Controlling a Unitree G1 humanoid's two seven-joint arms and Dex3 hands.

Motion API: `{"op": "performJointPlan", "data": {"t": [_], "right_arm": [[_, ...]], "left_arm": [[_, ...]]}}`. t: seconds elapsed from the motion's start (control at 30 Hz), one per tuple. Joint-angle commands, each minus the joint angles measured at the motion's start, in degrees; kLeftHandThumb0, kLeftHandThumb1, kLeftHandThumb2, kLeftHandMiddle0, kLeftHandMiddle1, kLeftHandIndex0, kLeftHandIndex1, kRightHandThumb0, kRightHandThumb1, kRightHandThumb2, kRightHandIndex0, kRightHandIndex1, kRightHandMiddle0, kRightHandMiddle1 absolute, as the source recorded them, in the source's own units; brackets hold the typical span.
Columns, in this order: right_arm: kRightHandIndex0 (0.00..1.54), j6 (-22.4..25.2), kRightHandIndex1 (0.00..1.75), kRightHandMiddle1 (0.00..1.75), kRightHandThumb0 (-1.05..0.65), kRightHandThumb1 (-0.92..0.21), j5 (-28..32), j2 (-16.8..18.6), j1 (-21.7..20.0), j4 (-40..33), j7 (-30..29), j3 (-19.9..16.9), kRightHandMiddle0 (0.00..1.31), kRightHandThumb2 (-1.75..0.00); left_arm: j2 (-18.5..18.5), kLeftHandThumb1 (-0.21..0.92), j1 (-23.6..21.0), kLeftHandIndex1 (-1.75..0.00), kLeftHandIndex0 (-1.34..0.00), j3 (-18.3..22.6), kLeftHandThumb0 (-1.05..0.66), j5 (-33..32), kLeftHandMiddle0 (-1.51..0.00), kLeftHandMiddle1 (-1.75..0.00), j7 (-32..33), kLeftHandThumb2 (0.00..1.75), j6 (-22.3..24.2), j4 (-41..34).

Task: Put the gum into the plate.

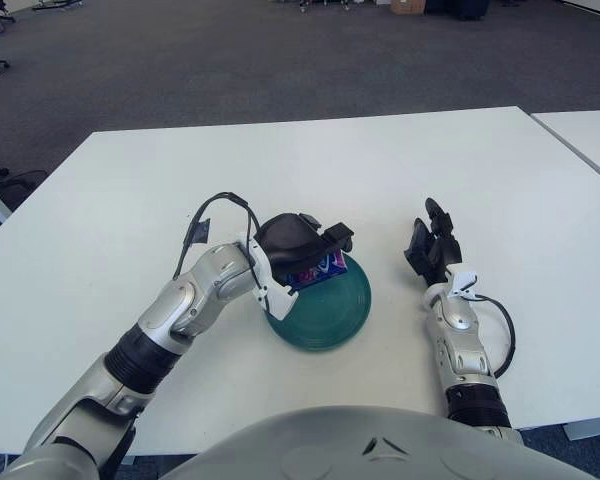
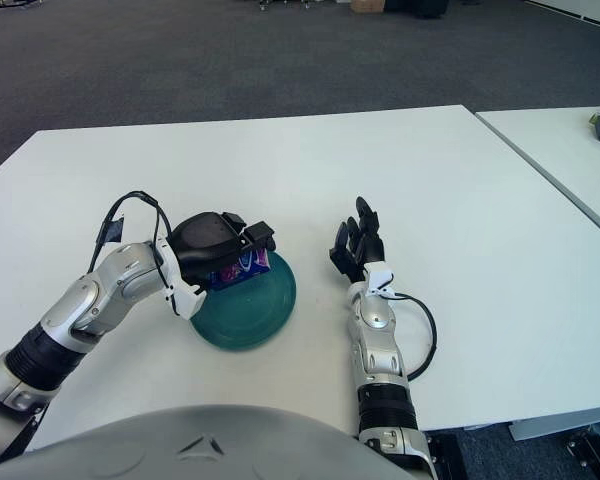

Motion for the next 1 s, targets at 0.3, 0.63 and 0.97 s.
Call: {"op": "performJointPlan", "data": {"t": [0.3, 0.63, 0.97], "right_arm": [[0.19, 1.38, 0.00, 0.23, -0.67, -0.92, 0.10, 0.51, 0.29, 2.51, -0.53, -0.06, 0.00, -0.86], [0.19, 1.14, 0.00, 0.23, -0.67, -0.92, -0.08, 0.74, -0.01, 3.06, -0.92, 0.17, 0.00, -0.86], [0.19, 0.93, 0.00, 0.23, -0.67, -0.92, -0.14, 0.82, -0.27, 3.52, -1.21, 0.35, 0.00, -0.86]], "left_arm": [[-1.06, 0.81, 1.27, -1.63, -0.20, 1.88, -0.33, -3.78, -0.22, -1.71, 1.56, 0.60, 1.58, 2.33], [2.98, 0.92, 1.74, -0.84, 0.00, 3.49, -1.00, -6.78, -0.10, -0.71, -2.56, 0.52, 0.22, -1.79], [6.89, 0.92, -1.82, -0.16, 0.00, 3.12, -1.05, -14.22, -0.09, -0.07, -15.16, 0.41, 1.76, -3.77]]}}
